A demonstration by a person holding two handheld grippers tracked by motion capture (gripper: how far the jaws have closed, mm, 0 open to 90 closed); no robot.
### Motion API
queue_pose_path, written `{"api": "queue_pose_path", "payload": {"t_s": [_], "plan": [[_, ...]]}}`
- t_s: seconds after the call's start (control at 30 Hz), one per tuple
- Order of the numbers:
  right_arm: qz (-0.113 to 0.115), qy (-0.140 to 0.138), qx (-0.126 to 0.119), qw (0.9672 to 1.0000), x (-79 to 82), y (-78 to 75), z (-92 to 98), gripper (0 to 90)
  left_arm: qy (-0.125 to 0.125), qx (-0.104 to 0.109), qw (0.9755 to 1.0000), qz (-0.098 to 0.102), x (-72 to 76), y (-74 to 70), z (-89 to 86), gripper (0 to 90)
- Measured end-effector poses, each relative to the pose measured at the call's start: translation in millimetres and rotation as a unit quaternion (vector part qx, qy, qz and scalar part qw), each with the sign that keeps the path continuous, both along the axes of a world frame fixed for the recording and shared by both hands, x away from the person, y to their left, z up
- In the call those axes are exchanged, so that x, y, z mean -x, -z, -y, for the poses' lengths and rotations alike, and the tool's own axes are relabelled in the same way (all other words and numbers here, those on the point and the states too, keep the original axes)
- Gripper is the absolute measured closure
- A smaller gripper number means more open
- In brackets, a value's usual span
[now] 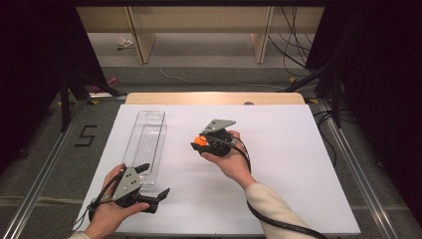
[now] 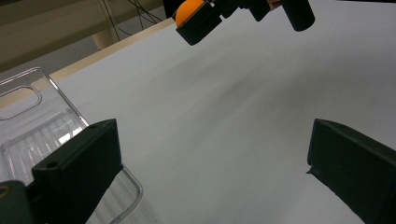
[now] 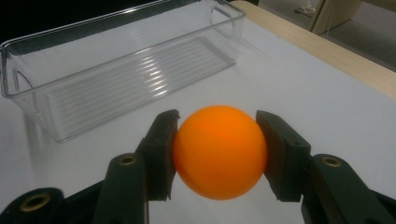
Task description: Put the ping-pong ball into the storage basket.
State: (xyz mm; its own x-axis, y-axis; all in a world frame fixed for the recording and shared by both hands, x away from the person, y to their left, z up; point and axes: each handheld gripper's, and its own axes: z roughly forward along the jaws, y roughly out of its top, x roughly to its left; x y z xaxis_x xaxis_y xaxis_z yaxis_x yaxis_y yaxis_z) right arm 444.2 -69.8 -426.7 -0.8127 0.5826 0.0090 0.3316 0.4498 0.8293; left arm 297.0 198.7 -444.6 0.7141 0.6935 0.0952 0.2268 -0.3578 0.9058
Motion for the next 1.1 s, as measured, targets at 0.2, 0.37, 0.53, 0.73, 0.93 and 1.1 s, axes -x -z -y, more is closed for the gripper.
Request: {"api": "queue_pose_path", "payload": {"t_s": [0.2, 0.37, 0.53, 0.73, 0.93, 1.1], "plan": [[-0.003, -0.001, 0.0, 1.0, -0.5, 0.1, -3.5, 51.5, 0.001, 0.001, 1.0, 0.0, -0.7, 0.1, 1.0, 2.4], [-0.002, -0.001, -0.003, 1.0, -1.4, -1.1, -5.3, 51.4, 0.0, 0.002, 1.0, 0.0, -1.1, 0.1, 1.0, 2.4], [-0.001, -0.001, -0.004, 1.0, -2.0, -1.3, -6.7, 51.5, 0.001, 0.001, 1.0, 0.0, -1.0, 0.2, 1.2, 2.5], [-0.001, -0.003, -0.004, 1.0, -2.6, -2.0, -9.7, 51.4, 0.001, 0.001, 1.0, -0.001, -1.0, 0.3, 1.3, 2.5], [0.0, -0.004, -0.007, 1.0, -3.5, -3.2, -13.9, 51.5, 0.002, -0.001, 1.0, 0.0, -0.9, 0.1, 1.0, 2.5], [0.001, -0.007, -0.007, 1.0, -4.8, -4.8, -17.9, 51.5, 0.002, 0.0, 1.0, -0.001, -1.0, 0.4, 1.2, 2.6]]}}
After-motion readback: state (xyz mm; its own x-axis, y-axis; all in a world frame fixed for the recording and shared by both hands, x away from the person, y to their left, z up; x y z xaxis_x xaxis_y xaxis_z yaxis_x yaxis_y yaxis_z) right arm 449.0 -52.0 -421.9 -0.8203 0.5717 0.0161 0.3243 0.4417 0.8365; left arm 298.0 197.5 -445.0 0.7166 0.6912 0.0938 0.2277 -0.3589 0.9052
